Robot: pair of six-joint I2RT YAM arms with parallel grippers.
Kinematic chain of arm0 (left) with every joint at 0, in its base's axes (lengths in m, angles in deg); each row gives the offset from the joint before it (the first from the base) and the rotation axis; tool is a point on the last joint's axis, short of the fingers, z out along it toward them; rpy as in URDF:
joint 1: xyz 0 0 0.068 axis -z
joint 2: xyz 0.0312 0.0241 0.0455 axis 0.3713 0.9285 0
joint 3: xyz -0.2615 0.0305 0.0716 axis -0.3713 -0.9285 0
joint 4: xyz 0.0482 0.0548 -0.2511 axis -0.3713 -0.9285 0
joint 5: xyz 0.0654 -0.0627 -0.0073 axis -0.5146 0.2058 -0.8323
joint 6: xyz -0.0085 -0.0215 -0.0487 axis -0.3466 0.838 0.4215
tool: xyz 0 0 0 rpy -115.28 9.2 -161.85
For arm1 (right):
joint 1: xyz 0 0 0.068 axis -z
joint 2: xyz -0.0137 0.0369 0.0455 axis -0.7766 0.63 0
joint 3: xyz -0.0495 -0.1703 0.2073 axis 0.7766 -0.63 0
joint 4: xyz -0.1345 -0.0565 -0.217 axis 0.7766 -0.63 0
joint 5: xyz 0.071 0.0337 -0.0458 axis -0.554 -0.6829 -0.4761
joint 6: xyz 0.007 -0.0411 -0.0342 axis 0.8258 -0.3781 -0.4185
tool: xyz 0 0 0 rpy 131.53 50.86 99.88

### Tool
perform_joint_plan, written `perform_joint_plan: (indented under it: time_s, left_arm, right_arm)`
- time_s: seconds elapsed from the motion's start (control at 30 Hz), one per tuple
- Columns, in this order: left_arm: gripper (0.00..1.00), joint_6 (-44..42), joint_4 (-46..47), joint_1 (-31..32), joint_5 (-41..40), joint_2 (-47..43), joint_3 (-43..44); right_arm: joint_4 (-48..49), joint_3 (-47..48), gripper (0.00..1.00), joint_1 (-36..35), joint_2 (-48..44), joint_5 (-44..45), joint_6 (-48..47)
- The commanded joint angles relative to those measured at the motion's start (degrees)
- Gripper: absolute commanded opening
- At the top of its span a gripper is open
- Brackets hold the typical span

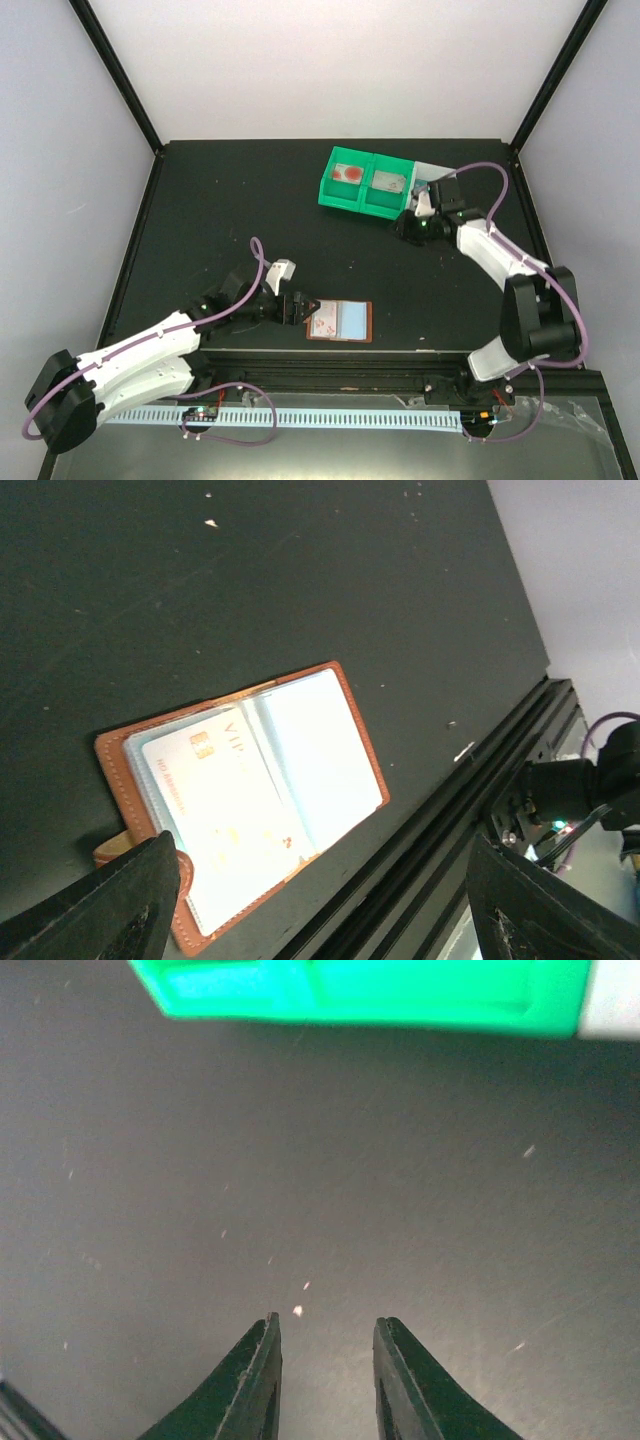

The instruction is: Take the credit cards out of the card holder

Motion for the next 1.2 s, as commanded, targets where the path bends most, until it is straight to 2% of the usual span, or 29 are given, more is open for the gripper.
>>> perform_joint_plan:
  time_s: [0.0,0.27,0.47,0.57,0.7,0.77,0.97,1.17]
  left_arm:
    - [0.77,3.2,8.0,0.0,3.8,1.7,-1.5]
    - [0.68,4.3,12.9,0.6,4.7,7.3,-2.8]
    - [0.64,3.3,14.6,0.8,3.8,12.1,-3.4]
    - [0.55,2.4,14.9,0.8,3.2,14.4,-3.6]
    - [0.51,1.8,15.4,0.9,2.8,16.7,-3.9]
    - [0.45,1.7,16.1,0.8,2.9,17.7,-4.2]
    - [0.28,2.9,15.1,0.8,2.7,19.2,-5.3]
    - [0.21,3.9,13.3,0.8,1.8,16.6,-6.7]
  right_arm:
    - [6.8,-8.3,0.28,-3.3,-6.2,-4.4,1.4]
    - [14.4,-20.7,0.28,-10.2,-17.4,-6.0,6.7]
    - [19.3,-27.2,0.32,-17.4,-22.2,-1.6,11.5]
    - [23.5,-30.1,0.32,-21.1,-22.6,-0.6,15.2]
    - [28.1,-32.3,0.32,-27.4,-21.0,2.0,18.7]
    - [29.8,-32.7,0.32,-30.1,-18.9,3.3,19.7]
    - [34.5,-32.4,0.31,-33.8,-11.2,2.7,21.1]
    - [37.4,-31.5,0.31,-36.7,-5.6,2.8,21.7]
